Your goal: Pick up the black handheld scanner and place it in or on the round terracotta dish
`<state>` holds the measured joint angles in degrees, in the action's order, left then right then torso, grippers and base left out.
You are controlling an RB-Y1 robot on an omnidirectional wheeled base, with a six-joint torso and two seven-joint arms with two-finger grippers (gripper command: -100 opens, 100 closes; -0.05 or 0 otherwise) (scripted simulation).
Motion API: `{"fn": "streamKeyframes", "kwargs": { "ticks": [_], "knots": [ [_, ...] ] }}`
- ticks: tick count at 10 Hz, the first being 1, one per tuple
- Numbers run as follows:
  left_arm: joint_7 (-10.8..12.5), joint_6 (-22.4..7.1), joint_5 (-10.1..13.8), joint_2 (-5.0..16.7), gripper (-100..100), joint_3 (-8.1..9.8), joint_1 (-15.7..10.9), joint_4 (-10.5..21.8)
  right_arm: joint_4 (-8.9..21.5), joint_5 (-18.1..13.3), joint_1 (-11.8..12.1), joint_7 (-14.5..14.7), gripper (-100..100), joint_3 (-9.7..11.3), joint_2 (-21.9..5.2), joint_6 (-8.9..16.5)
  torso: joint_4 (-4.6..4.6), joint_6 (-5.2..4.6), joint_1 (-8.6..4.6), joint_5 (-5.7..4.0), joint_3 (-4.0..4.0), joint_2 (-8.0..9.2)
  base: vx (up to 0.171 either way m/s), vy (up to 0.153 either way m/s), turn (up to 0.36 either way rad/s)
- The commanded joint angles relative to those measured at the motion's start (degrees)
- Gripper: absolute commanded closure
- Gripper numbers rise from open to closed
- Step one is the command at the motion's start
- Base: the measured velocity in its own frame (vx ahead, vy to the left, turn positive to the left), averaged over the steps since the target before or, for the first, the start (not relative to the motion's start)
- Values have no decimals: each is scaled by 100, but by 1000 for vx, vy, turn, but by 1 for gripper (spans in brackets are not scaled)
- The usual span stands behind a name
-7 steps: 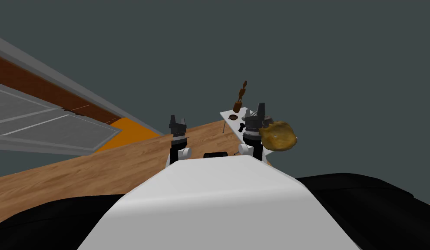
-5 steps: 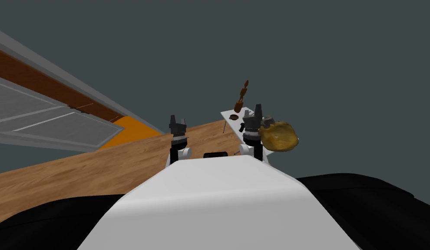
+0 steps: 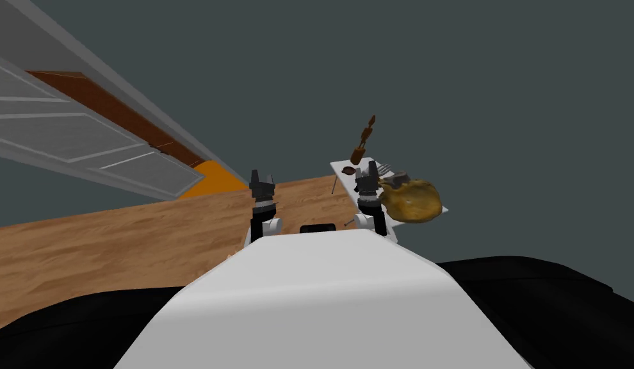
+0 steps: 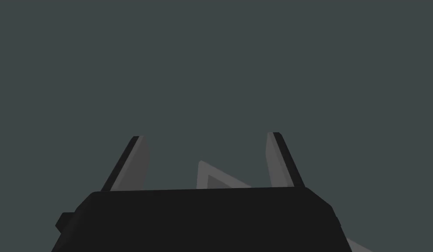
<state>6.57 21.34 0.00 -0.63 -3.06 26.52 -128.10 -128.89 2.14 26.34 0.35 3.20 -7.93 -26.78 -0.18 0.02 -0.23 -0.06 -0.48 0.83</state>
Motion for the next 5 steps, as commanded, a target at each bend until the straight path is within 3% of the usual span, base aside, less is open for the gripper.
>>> {"fn": "streamKeyframes", "kwargs": {
  "ticks": [1,2,3,5],
  "knots": [
    [0,0,0,0,0,0,0,0,237,164,-6,-212,-100,-18,-93,-36,0,0,0,0,0,0,-265,-39,253],
    [0,0,0,0,0,0,0,0,398,277,-24,-349,-100,-36,-127,-63,-3,-1,1,1,-7,13,-299,-54,329],
    [0,0,0,0,0,0,-1,0,406,277,-24,-349,-100,-36,-127,-63,-6,0,-4,0,-15,26,-214,-47,142],
    [0,0,0,0,0,0,1,0,759,522,-63,-647,-100,-72,-170,-121,2,-1,-10,-2,6,-13,-185,-36,282]
  ]
}}
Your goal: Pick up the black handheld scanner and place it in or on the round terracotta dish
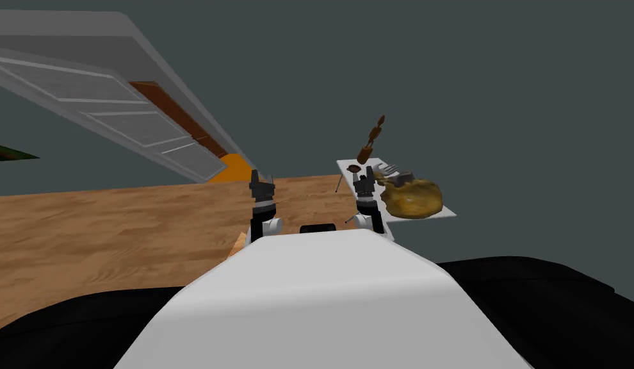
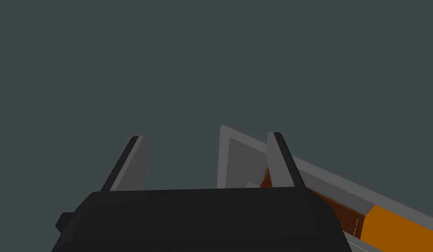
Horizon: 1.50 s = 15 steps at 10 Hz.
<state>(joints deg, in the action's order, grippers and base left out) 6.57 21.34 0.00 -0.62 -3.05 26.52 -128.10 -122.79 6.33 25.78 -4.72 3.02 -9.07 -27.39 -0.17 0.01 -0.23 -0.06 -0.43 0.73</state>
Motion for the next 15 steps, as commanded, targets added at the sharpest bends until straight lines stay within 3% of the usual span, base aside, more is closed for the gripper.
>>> {"fn": "streamKeyframes", "kwargs": {
  "ticks": [1,2,4,5,10,13,15],
  "knots": [
    [0,0,0,0,0,0,0,0,286,233,-27,-286,-100,-73,-71,-90,0,0,0,0,0,0,-275,11,437],
    [0,0,0,0,0,-1,-1,0,340,233,-27,-301,-100,-73,-71,-90,-4,1,10,3,-11,20,-236,11,109],
    [0,0,0,0,0,0,0,0,683,512,-67,-649,-100,-114,-100,-145,-4,-1,-1,1,-9,15,-263,-18,291],
    [0,0,0,0,0,0,-1,0,723,512,-67,-649,-100,-114,-100,-145,-6,-2,-11,-1,-16,28,-218,-30,126],
    [0,0,0,1,0,1,1,0,1513,1134,-146,-1410,-100,-223,-187,-208,1,-3,-13,-2,3,-7,-195,5,274],
    [0,0,0,1,0,2,2,0,1750,1303,-164,-1714,-100,-257,-220,-208,4,-4,-25,-5,13,-25,-122,-15,149],
    [0,0,0,1,0,2,3,0,2148,1654,-202,-2108,-100,-336,-309,-185,8,-5,-28,-5,23,-44,-104,-21,252]
  ]
}}
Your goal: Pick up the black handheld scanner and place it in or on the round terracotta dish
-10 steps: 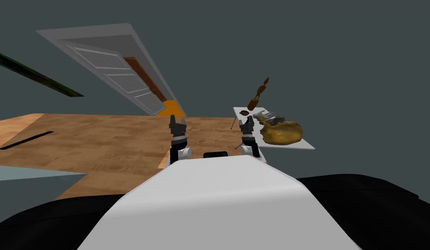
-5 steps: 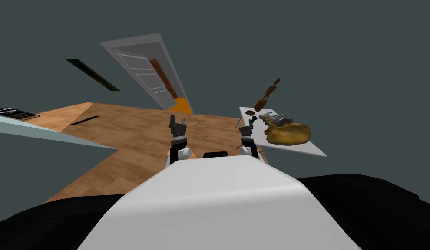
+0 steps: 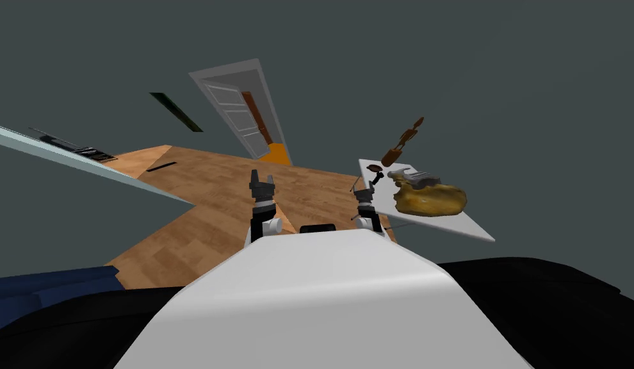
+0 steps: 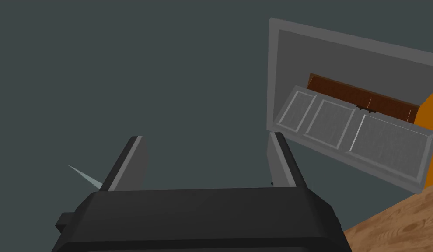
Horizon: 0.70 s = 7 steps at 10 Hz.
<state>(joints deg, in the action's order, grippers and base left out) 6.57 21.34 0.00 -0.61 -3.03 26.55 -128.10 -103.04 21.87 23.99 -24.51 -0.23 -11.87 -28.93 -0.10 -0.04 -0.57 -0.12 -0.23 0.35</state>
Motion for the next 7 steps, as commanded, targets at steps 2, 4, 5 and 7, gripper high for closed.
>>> {"fn": "streamKeyframes", "kwargs": {
  "ticks": [2,4,5,7],
  "knots": [
    [0,0,0,0,0,1,1,0,441,281,-42,-427,-100,-54,-87,-7,1,-3,-3,-1,4,-9,-79,-33,186],
    [0,0,0,0,0,1,2,0,669,467,-62,-721,-100,-101,-155,24,4,-4,-6,-2,11,-20,-54,-42,124],
    [0,0,0,0,0,1,1,0,669,467,-62,-816,-100,-101,-155,24,5,-2,-11,-2,12,-22,-37,-47,103],
    [0,0,0,1,0,1,1,0,900,654,-82,-1116,-100,-150,-233,63,6,-2,-15,-3,16,-28,-38,-52,137]
  ]
}}
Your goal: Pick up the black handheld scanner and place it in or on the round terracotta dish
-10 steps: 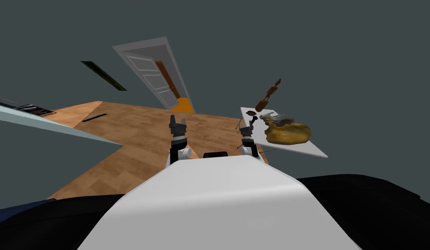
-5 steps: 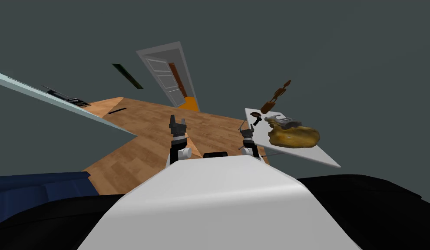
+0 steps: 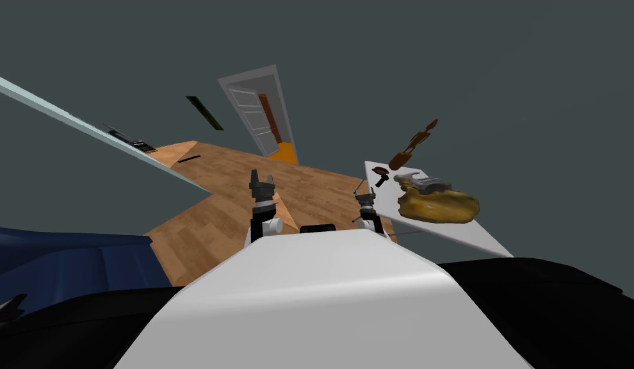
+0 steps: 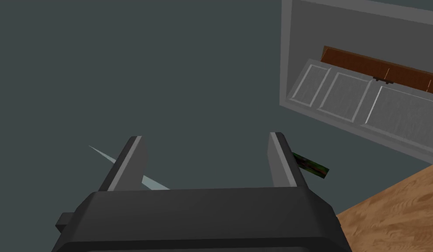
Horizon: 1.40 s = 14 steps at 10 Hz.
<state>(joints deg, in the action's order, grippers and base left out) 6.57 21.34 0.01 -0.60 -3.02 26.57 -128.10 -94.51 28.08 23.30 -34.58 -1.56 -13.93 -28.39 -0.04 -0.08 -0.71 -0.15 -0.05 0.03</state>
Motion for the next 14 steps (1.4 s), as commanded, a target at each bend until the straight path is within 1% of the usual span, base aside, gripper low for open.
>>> {"fn": "streamKeyframes", "kwargs": {
  "ticks": [1,2,3,4,5,6,7,8,9,10,11,12,13,14],
  "knots": [
    [0,0,0,0,0,0,0,0,279,224,-34,-286,-100,-69,-114,55,0,0,0,0,0,0,-12,-54,168],
    [0,0,0,0,0,0,0,0,279,224,-34,-418,-100,-69,-114,55,2,2,-3,0,4,-7,-4,-63,85],
    [0,0,0,0,0,0,0,0,512,416,-54,-612,-100,-123,-206,107,2,-1,-4,-1,6,-11,-10,-85,112],
    [0,0,0,0,0,0,0,0,512,416,-54,-735,-100,-123,-206,107,3,1,-12,-2,6,-10,-7,-80,105],
    [0,0,0,0,0,0,0,0,708,609,-75,-896,-100,-179,-304,164,3,0,-11,-3,7,-12,-2,-97,168],
    [0,0,0,1,0,0,0,0,744,609,-75,-1049,-100,-179,-304,164,3,2,-18,-3,8,-14,3,-85,83],
    [0,0,0,0,0,1,1,0,966,801,-96,-1197,-100,-235,-406,226,4,-1,-13,-3,9,-16,18,-85,110],
    [0,0,0,0,0,0,1,0,973,801,-96,-1370,-100,-235,-406,226,5,1,-16,-3,12,-22,17,-83,95],
    [0,0,0,0,0,1,1,0,1198,991,-118,-1539,-100,-293,-511,290,5,-1,-13,-3,13,-22,25,-112,132],
    [0,0,0,1,0,1,1,0,1198,991,-118,-1710,-100,-293,-511,290,5,0,-24,-4,14,-25,12,-105,78],
    [0,0,0,1,0,1,1,0,1418,1178,-139,-1884,-100,-350,-620,355,5,-1,-20,-5,13,-23,21,-95,155],
    [0,0,0,1,0,0,1,0,1418,1178,-139,-2032,-100,-350,-620,355,5,1,-19,-4,14,-26,26,-90,54],
    [0,0,0,1,0,1,1,0,1630,1360,-161,-2200,-100,-407,-732,420,6,-1,-15,-4,16,-28,42,-112,86],
    [0,0,0,1,0,1,1,0,1630,1360,-161,-2349,-100,-407,-732,420,7,0,-23,-5,19,-33,35,-97,75]
  ]
}}
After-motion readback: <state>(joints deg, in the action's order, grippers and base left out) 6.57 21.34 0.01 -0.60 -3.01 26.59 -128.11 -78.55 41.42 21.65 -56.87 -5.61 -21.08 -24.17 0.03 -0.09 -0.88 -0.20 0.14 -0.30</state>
